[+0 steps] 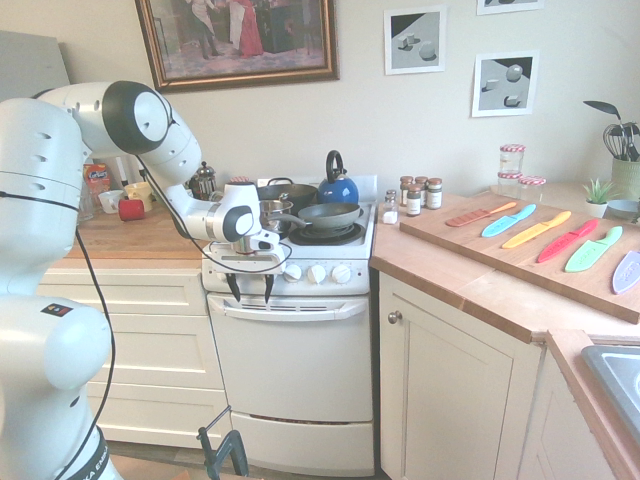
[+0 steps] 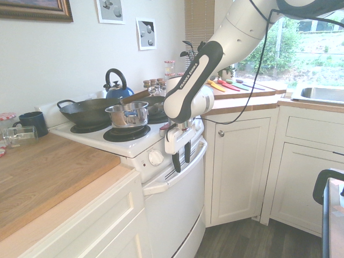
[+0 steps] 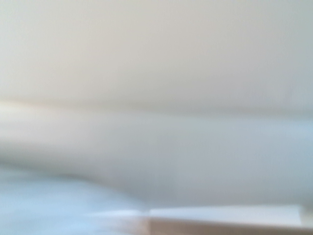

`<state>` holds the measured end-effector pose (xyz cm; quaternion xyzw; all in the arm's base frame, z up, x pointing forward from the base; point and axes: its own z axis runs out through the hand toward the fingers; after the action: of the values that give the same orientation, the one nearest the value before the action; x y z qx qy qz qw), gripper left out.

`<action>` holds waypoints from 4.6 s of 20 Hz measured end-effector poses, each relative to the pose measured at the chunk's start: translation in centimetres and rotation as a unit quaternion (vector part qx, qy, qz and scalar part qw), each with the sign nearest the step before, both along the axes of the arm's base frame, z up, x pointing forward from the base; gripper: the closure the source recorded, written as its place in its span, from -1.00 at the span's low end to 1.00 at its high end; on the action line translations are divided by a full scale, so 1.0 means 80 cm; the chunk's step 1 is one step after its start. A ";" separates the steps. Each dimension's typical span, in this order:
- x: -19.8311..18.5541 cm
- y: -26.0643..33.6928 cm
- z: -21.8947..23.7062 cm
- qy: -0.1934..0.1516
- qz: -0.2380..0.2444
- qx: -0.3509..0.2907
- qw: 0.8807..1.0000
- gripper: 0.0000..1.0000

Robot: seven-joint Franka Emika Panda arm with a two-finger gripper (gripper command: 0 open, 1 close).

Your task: Open the oven

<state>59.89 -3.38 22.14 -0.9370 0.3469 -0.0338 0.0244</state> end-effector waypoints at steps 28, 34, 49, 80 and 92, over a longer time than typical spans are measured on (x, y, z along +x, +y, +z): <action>-0.011 -0.052 -0.083 -0.086 -0.037 -0.011 0.995 -1.00; -0.046 -0.021 -0.059 -0.086 -0.028 -0.006 0.996 -1.00; -0.027 0.004 0.025 -0.033 -0.013 0.003 0.999 -1.00; -0.105 -0.110 -0.101 0.055 0.014 -0.011 0.998 -1.00; -0.229 -0.161 -0.118 0.106 0.012 -0.005 0.994 -1.00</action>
<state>41.60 -16.28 12.68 -0.9394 0.3363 0.0640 -0.0172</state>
